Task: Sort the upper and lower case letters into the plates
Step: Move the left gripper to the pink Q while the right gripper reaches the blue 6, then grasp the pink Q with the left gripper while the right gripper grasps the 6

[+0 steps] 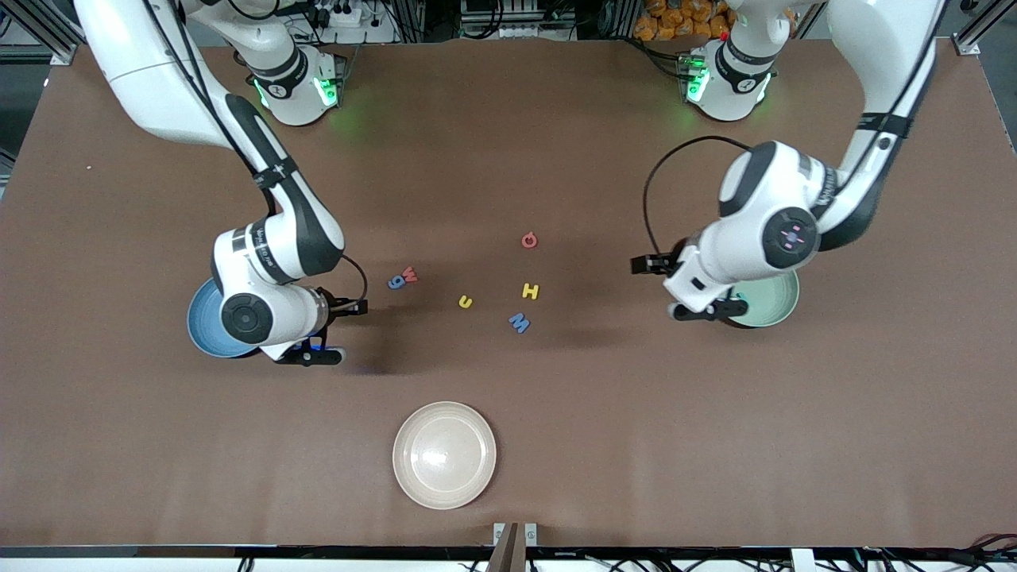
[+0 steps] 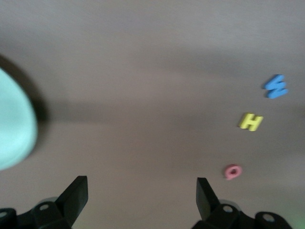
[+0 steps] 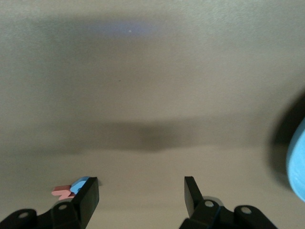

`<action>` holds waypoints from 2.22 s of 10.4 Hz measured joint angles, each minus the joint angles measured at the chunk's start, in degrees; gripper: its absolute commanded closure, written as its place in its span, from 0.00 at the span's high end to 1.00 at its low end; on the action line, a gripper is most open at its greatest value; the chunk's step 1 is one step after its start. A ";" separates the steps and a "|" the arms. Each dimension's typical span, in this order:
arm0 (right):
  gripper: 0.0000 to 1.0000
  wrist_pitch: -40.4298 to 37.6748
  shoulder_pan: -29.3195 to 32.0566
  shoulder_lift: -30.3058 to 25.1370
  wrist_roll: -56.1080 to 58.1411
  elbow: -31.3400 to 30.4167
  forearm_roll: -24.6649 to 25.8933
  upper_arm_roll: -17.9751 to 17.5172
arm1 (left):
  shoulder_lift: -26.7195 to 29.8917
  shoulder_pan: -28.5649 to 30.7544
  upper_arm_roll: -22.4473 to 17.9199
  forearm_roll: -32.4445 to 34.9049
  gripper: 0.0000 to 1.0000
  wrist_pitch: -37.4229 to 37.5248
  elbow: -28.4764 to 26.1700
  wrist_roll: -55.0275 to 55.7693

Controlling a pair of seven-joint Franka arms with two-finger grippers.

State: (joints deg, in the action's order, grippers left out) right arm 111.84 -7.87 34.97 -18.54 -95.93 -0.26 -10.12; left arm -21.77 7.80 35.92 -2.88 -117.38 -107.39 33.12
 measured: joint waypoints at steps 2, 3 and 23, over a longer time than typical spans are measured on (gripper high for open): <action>0.81 0.06 0.55 0.00 -0.54 -0.01 -0.02 0.22 | -0.30 -4.10 0.80 0.00 1.00 -5.53 -2.99 3.97; 0.81 0.06 0.83 0.01 -0.96 -0.06 -0.09 0.27 | -0.60 -5.92 0.82 0.00 1.00 -10.09 -5.24 5.01; 0.80 14.96 -7.34 0.09 -53.23 -9.90 -3.03 -0.10 | -19.20 -24.52 -2.28 22.01 1.00 -18.94 2.89 37.89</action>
State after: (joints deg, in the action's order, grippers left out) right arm 126.79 -15.21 35.06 -71.77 -105.84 -3.29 -10.22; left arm -40.97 -16.72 33.64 19.13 -136.32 -104.49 71.01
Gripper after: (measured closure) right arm 0.189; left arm 0.000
